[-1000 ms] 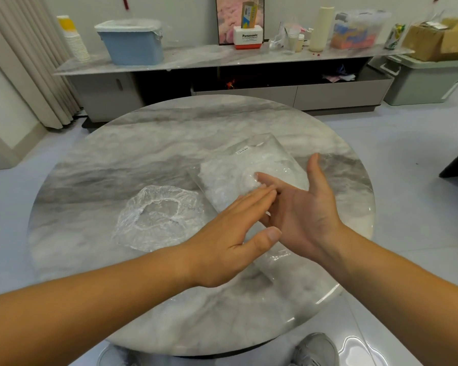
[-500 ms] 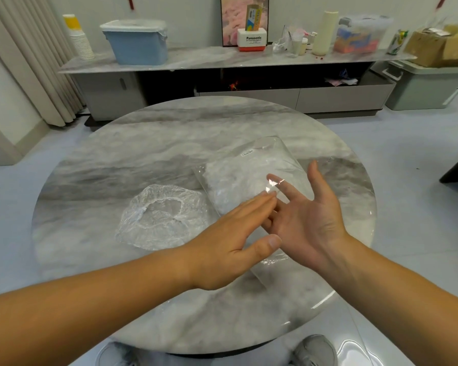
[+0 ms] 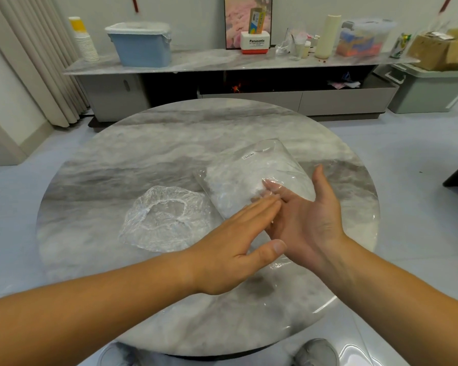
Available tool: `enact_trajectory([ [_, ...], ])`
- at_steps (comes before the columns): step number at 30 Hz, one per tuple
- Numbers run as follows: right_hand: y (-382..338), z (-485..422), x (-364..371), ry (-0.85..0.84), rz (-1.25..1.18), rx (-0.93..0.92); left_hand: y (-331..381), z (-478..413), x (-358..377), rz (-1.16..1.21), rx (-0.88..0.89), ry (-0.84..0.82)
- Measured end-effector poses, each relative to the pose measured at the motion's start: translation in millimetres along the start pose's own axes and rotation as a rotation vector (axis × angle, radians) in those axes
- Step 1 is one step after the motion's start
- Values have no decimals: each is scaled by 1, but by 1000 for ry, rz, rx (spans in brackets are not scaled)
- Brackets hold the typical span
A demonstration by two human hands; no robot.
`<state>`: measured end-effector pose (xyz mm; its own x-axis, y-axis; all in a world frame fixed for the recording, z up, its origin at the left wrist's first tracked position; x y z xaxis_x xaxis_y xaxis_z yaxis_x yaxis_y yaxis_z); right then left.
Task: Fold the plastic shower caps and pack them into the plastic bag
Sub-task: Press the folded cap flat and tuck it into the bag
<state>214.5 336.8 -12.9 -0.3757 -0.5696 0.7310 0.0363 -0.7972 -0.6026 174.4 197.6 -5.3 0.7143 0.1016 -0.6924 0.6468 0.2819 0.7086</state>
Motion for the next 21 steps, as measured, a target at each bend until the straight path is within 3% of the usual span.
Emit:
enact_trajectory([
  [11, -1, -19, 11, -7, 63, 54, -5, 1, -4, 44, -6, -11],
  [21, -8, 9, -12, 95, 43, -67, -5, 1, -3, 6, -16, -28],
])
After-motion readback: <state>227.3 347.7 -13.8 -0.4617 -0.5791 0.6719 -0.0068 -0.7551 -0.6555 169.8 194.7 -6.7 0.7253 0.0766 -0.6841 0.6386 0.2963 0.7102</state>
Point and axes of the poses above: each hand's wrist, its own z-axis away from the middle knuckle, its own x-axis out of the palm, y = z × x, the point moved 3 cm from there along -z, towards the middle knuckle, and after that the axes turned 9 degrees about -y, right-handed, at the moved point
